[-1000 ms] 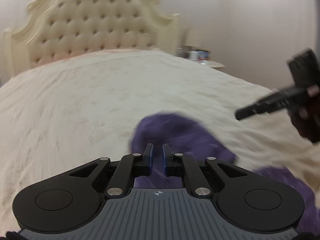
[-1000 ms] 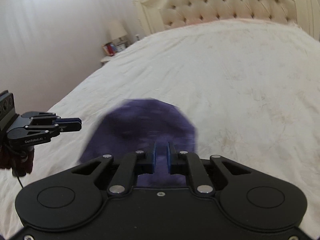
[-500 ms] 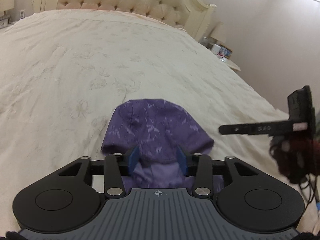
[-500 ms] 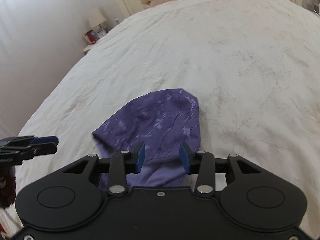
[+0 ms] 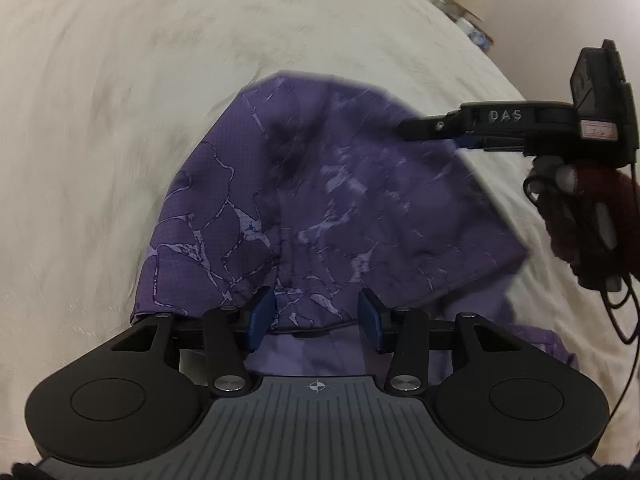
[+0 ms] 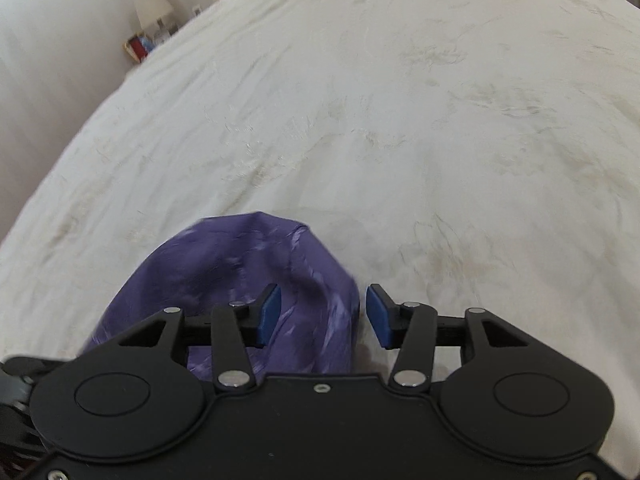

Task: Fold large clothes
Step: 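Lift the hood end with both grippers and fold it toward the hem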

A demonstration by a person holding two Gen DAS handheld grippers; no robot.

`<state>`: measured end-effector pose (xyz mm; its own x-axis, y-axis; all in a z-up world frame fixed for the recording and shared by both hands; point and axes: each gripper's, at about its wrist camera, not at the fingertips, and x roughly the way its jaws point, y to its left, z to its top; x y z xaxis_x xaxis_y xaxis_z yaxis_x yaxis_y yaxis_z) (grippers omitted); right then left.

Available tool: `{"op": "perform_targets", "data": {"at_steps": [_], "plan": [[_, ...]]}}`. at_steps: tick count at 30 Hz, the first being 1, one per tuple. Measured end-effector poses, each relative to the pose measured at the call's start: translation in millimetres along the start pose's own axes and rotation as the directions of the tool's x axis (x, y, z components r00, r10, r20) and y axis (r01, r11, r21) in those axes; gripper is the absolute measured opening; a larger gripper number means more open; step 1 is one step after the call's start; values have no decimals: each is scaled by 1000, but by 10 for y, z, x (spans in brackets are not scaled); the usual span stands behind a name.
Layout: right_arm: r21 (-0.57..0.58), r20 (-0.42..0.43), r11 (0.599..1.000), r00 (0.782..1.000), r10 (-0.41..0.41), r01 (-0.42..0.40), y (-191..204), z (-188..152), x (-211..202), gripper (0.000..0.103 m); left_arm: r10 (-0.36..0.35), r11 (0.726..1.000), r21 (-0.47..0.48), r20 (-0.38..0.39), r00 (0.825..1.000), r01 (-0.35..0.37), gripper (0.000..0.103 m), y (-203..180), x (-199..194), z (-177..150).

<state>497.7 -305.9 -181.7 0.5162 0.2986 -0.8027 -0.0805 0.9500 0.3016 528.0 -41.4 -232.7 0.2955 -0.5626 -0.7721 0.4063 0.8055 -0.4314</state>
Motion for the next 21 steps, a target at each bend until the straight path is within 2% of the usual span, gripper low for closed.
{"op": "perform_targets", "data": {"at_steps": [3,6,7,8,10,12,14,15,16,18,21], "plan": [[-45,-17,999,1000,-7,6,33,66,127,58,-32,997,-66,27,999,34,45,101,-11,-22],[-100,-27,995,1000,-11,8,102,110,180,57,-22,998,-58,25,999,24,45,72,-23,-36],[-112,-30,994,1000,-5,1,123,126,187,51,-18,998,-54,23,1000,20,45,59,-29,-40],[-135,-32,991,999,11,-15,155,127,176,15,-18,998,-55,23,1000,19,45,46,-49,-41],[-233,-11,972,1000,13,-15,321,82,54,12,-27,996,-81,20,999,29,46,58,-105,-11],[-344,30,939,999,33,-21,513,-19,-174,11,-80,988,-130,19,997,81,48,88,-211,-1],[-443,66,896,996,63,-27,697,-158,-460,11,-170,965,-193,47,984,176,59,130,-394,-8],[-495,82,868,993,80,-29,795,-258,-635,11,-208,951,-219,72,976,219,74,165,-503,-15],[-533,92,846,992,90,-28,866,-338,-763,11,-243,936,-239,100,965,260,80,175,-627,-16],[-605,108,796,988,113,-25,1016,-556,-1058,11,-292,910,-262,148,945,322,90,190,-848,1],[-658,119,753,983,140,-28,1180,-892,-1426,11,-332,874,-307,189,924,377,98,232,-1077,61]]}}
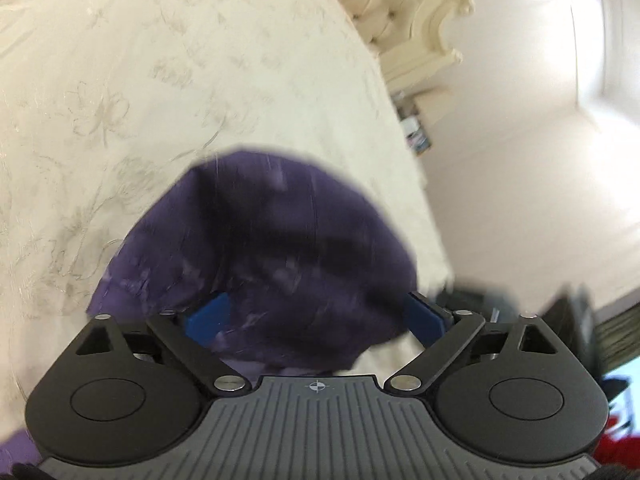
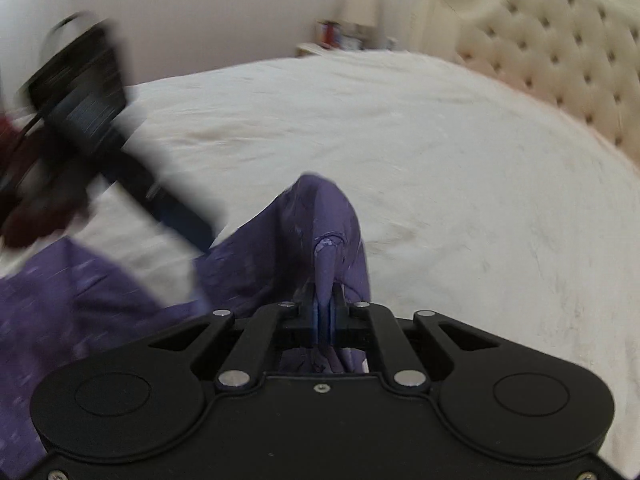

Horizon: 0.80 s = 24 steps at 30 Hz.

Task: Fold large clothes
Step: 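Lift the hood end with both grippers and fold it toward the hem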

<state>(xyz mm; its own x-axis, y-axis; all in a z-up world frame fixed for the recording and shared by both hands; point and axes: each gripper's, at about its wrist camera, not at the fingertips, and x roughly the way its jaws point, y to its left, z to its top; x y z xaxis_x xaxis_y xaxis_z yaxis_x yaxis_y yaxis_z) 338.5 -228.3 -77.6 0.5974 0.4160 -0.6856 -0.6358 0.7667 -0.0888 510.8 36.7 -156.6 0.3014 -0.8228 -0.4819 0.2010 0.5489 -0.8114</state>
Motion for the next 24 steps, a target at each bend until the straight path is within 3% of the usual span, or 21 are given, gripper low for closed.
{"op": "perform_targets", "data": {"at_steps": [5,9,11,12,14,19,22,24], "plan": [[-133,-23,991,1000,-1,-2,540,-149,-311,10,-65,988,-141,26,998,68,102,14,-164,37],[-204,-38,979,999,-11,3,801,-223,-460,10,-20,967,-256,-43,999,8,99,34,-47,-13],[-220,-50,975,999,-17,6,826,-236,-471,10,-13,956,-292,-86,996,-12,52,78,1,-102],[-224,-56,975,998,-19,6,851,-243,-496,10,6,956,-293,-78,997,-29,14,61,-35,-163],[-241,-62,971,998,-27,11,929,-268,-569,10,58,965,-254,-59,997,-71,14,-41,-139,-297],[-230,-80,973,997,2,-20,1164,-407,-909,10,79,994,-75,-64,995,-84,14,-411,-452,-785],[-261,-124,964,992,29,-61,1410,-590,-1036,10,131,991,34,-82,988,-128,14,-446,-618,-1186],[-302,-169,949,985,39,-89,1617,-751,-1041,10,167,985,56,-109,980,-162,14,-380,-561,-1447]]}}
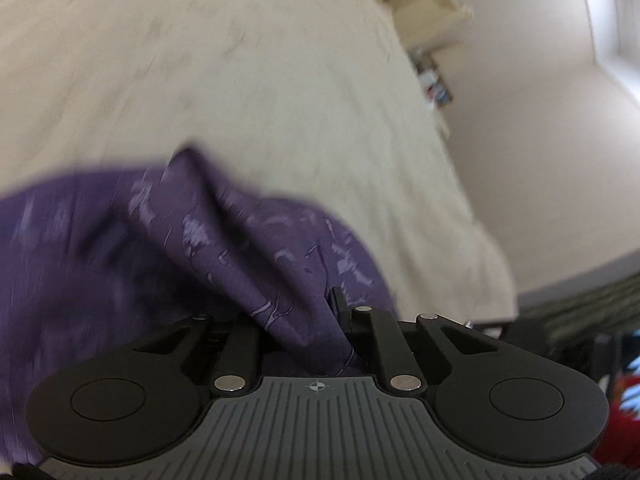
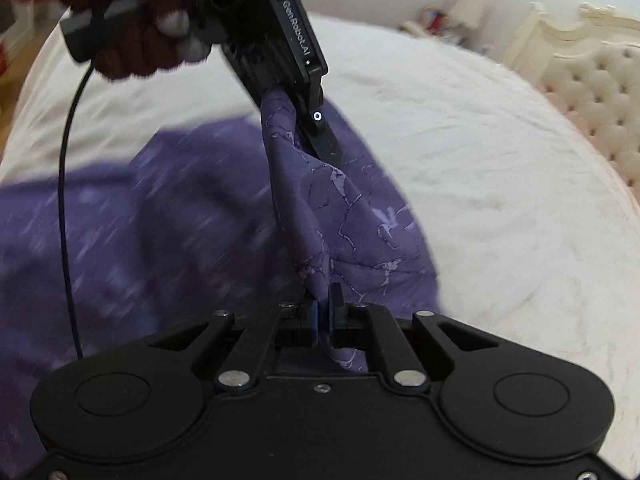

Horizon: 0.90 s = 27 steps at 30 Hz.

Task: Fold large clothes
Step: 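Lift the hood end with both grippers and fold it toward the hem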

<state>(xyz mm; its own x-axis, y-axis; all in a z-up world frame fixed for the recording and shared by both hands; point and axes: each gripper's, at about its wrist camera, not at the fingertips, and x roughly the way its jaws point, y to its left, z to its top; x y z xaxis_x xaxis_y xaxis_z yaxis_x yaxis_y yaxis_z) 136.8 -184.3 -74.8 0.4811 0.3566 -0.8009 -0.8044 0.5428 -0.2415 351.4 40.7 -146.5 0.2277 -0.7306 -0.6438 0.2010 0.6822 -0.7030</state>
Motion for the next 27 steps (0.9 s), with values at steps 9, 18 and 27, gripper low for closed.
{"op": "perform_targets", "data": {"at_steps": [9,18,27], "plan": [[316,-155,947,982,112,-58,345,-334,367,38,132,990,-50,-60,989,-135,16,430,296,-695],[909,5,416,999,34,-19,-363,-752,312,65,178,984,33,-33,984,-176,17,350,257,-523],[990,16,138,1000,22,-19,-573,-1070,624,72,169,986,17,-59,984,-168,34,465,184,-660]]}}
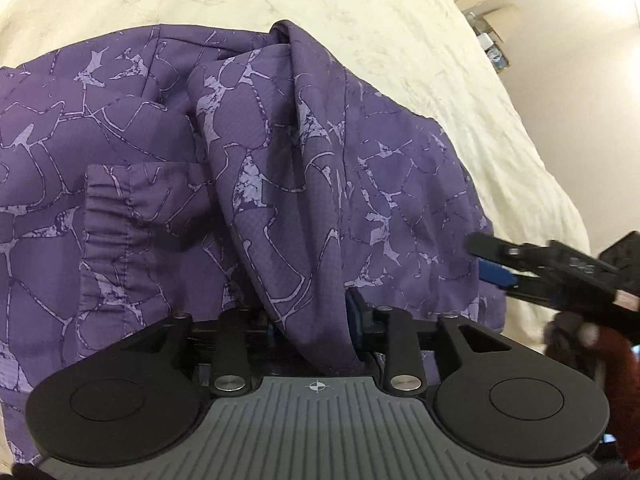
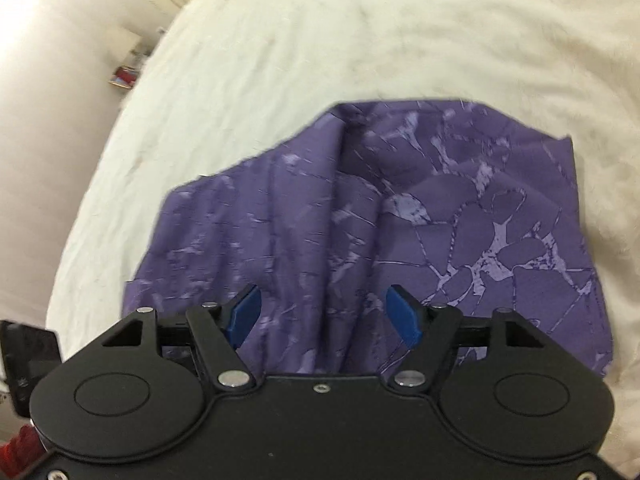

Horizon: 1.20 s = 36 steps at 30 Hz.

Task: Fold large clothes
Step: 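Lift the hood end with both grippers and fold it toward the hem, then lay the folded hood end down and open both grippers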

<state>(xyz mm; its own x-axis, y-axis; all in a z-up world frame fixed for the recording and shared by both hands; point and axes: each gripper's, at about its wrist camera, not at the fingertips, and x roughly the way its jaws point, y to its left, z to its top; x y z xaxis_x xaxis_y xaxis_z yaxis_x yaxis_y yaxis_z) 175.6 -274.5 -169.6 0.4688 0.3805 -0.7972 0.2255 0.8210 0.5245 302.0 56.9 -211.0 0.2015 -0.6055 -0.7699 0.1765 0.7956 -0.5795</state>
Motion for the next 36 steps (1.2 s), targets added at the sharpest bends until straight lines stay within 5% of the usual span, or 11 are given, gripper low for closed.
{"op": "perform_targets", "data": {"at_steps": [7,11,12,14,15,19,22,25,27,29,36], "plan": [[31,4,999,1000,13,-13,42,-18,129,72,31,999,27,79,996,-33,54,-52,-129,158],[25,1,1000,1000,9,-9,88,59,185,57,75,997,19,77,994,-76,57,-42,-16,305],[10,2,1000,1000,1,-1,117,74,180,45,77,997,15,72,994,-78,54,-38,2,334],[-66,26,997,999,-30,32,241,128,141,13,50,999,-13,106,993,-49,24,-50,-43,371],[-114,48,993,999,-25,31,325,133,58,12,40,999,-21,131,991,-38,19,-67,-103,380],[-257,126,964,991,-36,67,532,175,-196,12,66,998,0,154,986,-67,23,-63,-177,264],[-272,68,955,992,-104,119,411,166,32,16,117,993,-22,111,987,-116,28,89,-35,157],[-317,18,926,978,-209,204,261,64,336,31,134,989,41,117,984,-140,28,74,-1,54],[-284,41,933,975,-219,221,253,69,300,49,155,984,63,124,980,-164,31,-17,-86,28],[-268,90,929,967,-239,255,346,62,179,55,164,979,95,158,974,-180,33,-133,-234,-13],[-388,193,889,965,-178,242,781,-360,-209,64,163,944,254,190,968,-209,50,-533,-391,-283]]}}
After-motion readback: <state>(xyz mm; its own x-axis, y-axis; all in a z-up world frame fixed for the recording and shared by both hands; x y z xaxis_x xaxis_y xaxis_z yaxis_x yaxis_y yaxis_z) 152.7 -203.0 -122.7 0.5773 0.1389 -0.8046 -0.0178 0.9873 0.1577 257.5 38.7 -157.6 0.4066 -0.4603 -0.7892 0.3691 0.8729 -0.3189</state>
